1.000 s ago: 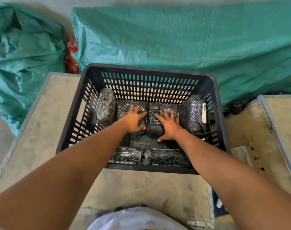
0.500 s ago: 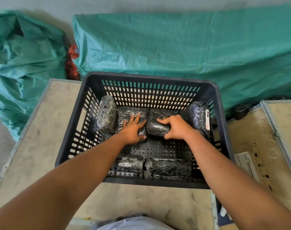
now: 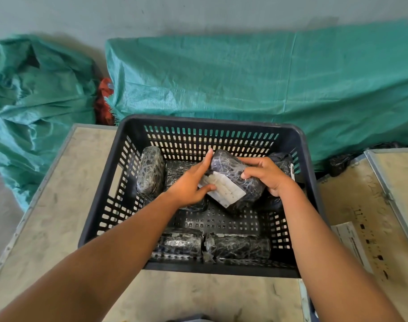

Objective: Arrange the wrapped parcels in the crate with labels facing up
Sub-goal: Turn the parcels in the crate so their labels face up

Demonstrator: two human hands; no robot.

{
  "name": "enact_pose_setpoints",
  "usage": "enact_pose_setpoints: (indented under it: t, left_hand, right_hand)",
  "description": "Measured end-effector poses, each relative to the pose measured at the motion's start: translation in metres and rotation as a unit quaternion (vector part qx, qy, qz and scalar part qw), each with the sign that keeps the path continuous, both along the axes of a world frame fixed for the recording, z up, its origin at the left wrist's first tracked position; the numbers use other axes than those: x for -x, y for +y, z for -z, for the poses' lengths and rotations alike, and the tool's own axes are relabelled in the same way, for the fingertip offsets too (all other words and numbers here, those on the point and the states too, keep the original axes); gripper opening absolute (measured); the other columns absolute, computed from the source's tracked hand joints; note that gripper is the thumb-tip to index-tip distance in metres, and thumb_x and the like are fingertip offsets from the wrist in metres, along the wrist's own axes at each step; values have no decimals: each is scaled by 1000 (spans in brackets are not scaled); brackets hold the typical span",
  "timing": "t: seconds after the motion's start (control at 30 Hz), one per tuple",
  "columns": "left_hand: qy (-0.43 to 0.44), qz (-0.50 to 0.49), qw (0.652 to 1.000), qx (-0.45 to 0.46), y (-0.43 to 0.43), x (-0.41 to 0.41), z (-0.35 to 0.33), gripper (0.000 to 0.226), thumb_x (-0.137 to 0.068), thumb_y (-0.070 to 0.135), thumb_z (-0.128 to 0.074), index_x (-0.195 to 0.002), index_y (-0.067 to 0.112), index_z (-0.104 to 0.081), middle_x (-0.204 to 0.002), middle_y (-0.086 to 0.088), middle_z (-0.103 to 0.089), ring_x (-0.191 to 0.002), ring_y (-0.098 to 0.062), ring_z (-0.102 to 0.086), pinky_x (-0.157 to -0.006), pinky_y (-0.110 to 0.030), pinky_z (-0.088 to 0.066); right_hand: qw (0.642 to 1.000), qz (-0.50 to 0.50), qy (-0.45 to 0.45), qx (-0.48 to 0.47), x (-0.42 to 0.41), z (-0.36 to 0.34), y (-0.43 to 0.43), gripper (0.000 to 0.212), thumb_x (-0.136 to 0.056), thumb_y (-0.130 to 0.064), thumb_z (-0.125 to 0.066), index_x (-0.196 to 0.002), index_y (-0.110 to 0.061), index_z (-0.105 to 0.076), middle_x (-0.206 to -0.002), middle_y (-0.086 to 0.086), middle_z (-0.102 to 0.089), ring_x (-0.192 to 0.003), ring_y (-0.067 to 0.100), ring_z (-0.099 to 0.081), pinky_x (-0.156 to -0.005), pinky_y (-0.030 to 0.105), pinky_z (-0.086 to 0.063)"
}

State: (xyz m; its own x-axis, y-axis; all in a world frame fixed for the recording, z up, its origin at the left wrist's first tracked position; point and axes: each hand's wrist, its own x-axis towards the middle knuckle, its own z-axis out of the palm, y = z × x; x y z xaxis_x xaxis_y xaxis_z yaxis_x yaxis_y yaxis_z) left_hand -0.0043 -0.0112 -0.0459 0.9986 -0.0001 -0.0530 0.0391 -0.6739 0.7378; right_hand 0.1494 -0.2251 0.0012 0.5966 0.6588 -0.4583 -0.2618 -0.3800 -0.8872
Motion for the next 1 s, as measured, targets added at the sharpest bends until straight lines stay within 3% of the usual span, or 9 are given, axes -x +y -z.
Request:
enact_pose_setpoints:
  t: [0.13, 0.2, 0.27, 0.4, 0.57, 0.7, 0.8, 0.9, 1.0]
  left_hand:
    - [-7, 3, 1000, 19, 6, -3, -2, 98, -97, 43, -60, -153, 48, 20, -134, -11, -56, -110, -21, -58, -98, -39, -50]
    - [17, -27, 998, 56, 6, -2, 1, 94, -98, 43, -58, -151, 54, 18, -134, -3, -58, -101, -10, -62, -87, -22, -54]
    - [32, -75, 993, 89, 5, -2, 2, 87, -100, 40, -57, -150, 59, 12, -138, 8, -53, -102, -8, -62, -83, -19, -54]
    - [45, -135, 981, 134, -3, -9, 2, 79, -101, 36, -57, -155, 54, -3, -140, 24, -34, -94, -7, -65, -67, -14, -54]
    - [120, -112, 977, 138, -18, -12, 13, 90, -98, 34, -63, -157, 48, 3, -152, 14, -41, -108, -9, -60, -80, -19, -52]
    - [169, -55, 984, 22, -25, -9, 24, 114, -91, 39, -72, -153, 45, 22, -133, -2, -64, -87, -9, -62, -85, -24, -49]
    - [159, -43, 983, -83, -32, -8, 33, 119, -88, 52, -70, -151, 40, 30, -124, -14, -65, -99, -24, -61, -96, -36, -48]
    - [183, -44, 966, -178, -41, -6, 42, 117, -86, 65, -60, -147, 40, 36, -152, -18, -43, -136, -36, -38, -113, -53, -29]
    - [209, -36, 940, -267, -43, -8, 49, 116, -82, 72, -58, -149, 42, 32, -161, -23, 27, -149, -43, 1, -116, -60, -13]
  right_hand:
    - [997, 34, 52, -53, -3, -5, 1, 46, -72, -16, -79, -115, -31, -78, -114, 7, -77, -100, 24, -74, -75, 33, -58]
    - [990, 91, 62, -89, -4, -4, 2, 41, -73, -21, -85, -113, -31, -79, -118, 6, -76, -108, 28, -70, -76, 35, -57]
    - [983, 128, 57, -115, -4, -1, 3, 44, -72, -24, -86, -115, -33, -78, -122, 2, -74, -117, 31, -65, -78, 36, -58]
    - [996, 62, -64, -22, 1, 13, 6, 88, -73, -17, -90, -138, -60, -50, -154, -7, -48, -140, 15, -40, -110, 41, -38]
    - [981, -18, -175, 84, 6, 24, 4, 97, -89, -6, -76, -155, -51, -22, -164, -9, -28, -145, 10, -29, -111, 28, -29]
    - [956, -70, -211, 191, 8, 31, 10, 88, -94, -3, -68, -158, -42, -23, -158, 0, -40, -130, 24, -54, -97, 26, -46]
    - [948, -90, -213, 218, 8, 36, 10, 98, -87, -4, -76, -160, -38, -19, -149, 6, -52, -114, 21, -63, -90, 25, -52]
    - [923, -136, -229, 278, 13, 41, 14, 126, -71, -9, -90, -160, -40, -7, -158, 15, -32, -134, 32, -48, -107, 39, -43]
    - [882, -165, -232, 376, 23, 53, 25, 128, -73, -3, -86, -160, -39, 1, -167, 21, 11, -146, 42, -30, -114, 46, -35]
